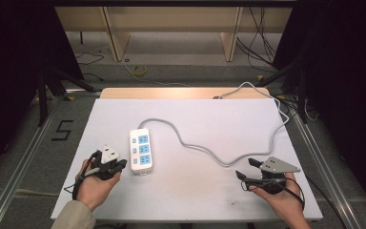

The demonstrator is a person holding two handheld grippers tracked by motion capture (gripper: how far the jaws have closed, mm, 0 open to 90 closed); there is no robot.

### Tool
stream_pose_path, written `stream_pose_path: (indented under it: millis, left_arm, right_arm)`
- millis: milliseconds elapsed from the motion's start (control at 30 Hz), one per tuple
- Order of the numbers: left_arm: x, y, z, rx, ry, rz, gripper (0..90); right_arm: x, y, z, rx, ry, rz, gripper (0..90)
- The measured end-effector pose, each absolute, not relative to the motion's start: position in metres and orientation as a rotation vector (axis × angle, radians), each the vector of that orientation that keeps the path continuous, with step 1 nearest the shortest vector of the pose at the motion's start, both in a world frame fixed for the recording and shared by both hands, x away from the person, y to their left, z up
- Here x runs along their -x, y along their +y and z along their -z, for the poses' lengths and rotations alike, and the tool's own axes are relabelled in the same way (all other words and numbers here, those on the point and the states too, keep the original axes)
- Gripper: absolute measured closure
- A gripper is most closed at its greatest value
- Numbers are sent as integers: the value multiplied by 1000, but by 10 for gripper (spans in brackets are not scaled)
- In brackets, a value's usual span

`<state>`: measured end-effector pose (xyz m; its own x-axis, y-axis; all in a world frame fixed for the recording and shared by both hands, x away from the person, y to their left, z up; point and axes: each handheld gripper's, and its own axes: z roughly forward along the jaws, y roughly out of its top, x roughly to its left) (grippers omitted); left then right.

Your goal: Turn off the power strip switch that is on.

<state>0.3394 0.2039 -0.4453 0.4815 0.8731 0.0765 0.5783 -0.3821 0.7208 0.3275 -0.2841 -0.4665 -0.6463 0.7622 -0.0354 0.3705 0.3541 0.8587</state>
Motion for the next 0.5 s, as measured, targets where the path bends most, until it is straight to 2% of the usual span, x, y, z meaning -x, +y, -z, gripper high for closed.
stream_pose_path:
  millis: [500]
  left_arm:
    - [-351,194,444,-2133,1204,-600,899]
  right_arm:
    - [-327,-285,466,-990,2187,-1229,329]
